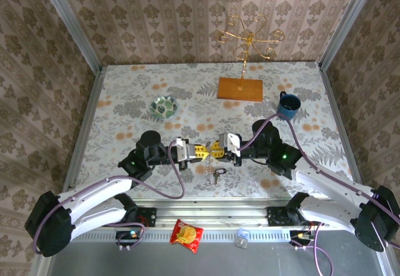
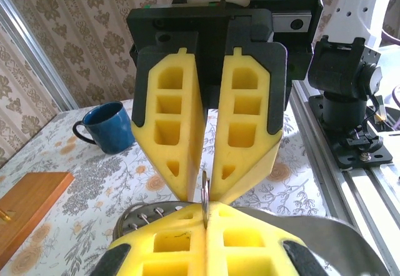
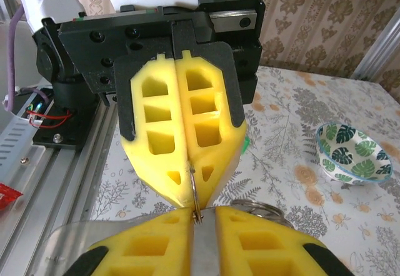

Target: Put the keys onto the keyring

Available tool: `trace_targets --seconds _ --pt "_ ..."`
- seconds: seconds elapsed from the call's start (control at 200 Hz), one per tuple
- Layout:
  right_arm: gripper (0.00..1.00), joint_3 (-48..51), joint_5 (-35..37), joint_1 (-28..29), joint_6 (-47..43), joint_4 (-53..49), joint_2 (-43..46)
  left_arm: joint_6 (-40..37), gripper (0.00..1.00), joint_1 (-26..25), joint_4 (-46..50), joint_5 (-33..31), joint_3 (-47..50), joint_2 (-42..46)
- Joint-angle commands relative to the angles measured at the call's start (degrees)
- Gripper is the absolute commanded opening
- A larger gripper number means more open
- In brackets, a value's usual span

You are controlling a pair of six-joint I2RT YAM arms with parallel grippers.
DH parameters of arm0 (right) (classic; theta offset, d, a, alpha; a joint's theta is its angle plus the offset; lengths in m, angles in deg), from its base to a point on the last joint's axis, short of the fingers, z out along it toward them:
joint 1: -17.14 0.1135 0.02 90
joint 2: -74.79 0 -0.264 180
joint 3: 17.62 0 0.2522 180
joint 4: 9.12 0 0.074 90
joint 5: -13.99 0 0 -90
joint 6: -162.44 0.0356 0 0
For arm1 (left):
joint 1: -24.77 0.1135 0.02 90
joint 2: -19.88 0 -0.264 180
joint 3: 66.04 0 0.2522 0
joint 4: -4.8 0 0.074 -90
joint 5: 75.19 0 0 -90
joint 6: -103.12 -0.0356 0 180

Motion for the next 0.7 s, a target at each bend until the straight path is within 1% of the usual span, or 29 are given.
trace_targets --seconds 0.0,0.095,0.16,0.18,0.21,0.295,0.34,0.35,0.375,0.565,0.695 --pt "0.16 -2.1 -2.2 0.5 0.9 2.2 -1.0 -0.3 0.0 -0.4 -2.0 2.1 0.1 0.4" --pt "0.1 -2.1 -2.6 0.5 1.1 2.4 -1.1 -0.4 0.0 -0.4 -1.9 1.9 0.2 0.3" --pt "0.0 -2.2 -2.8 0.5 1.0 2.0 -1.1 -0.5 0.0 -0.4 -1.6 1.2 0.3 0.4" --pt "0.0 -2.2 -2.9 0.5 0.8 1.7 -1.1 -0.5 0.0 -0.4 -1.4 0.7 0.3 0.5" --pt "0.0 -2.4 -2.9 0.5 0.5 1.0 -1.0 -0.5 0.03 -0.4 -1.2 -0.2 0.4 0.7" --pt "0.0 -3.0 -2.6 0.5 -1.1 -1.7 -0.9 -0.8 0.08 -0.4 0.1 -2.9 0.1 1.4" --pt "0.0 -3.5 -2.3 0.5 -2.0 -3.6 -1.0 -1.2 0.1 -0.4 1.5 -3.1 -0.2 1.9" --pt "0.0 -3.7 -2.2 0.5 -2.3 -4.1 -1.0 -1.3 0.11 -0.4 1.7 -4.5 -0.3 2.0" --pt "0.0 -4.0 -2.0 0.5 -2.7 -5.0 -1.1 -1.8 0.11 -0.4 2.5 -5.4 -0.4 2.3" --pt "0.0 -6.1 -1.8 0.6 -4.4 -8.9 -2.2 -5.3 0.1 -0.4 9.1 -6.9 -2.4 3.1" --pt "0.0 -7.2 -1.7 0.7 -5.1 -10.9 -2.7 -5.7 0.08 -0.4 10.4 -7.4 -3.0 3.0"
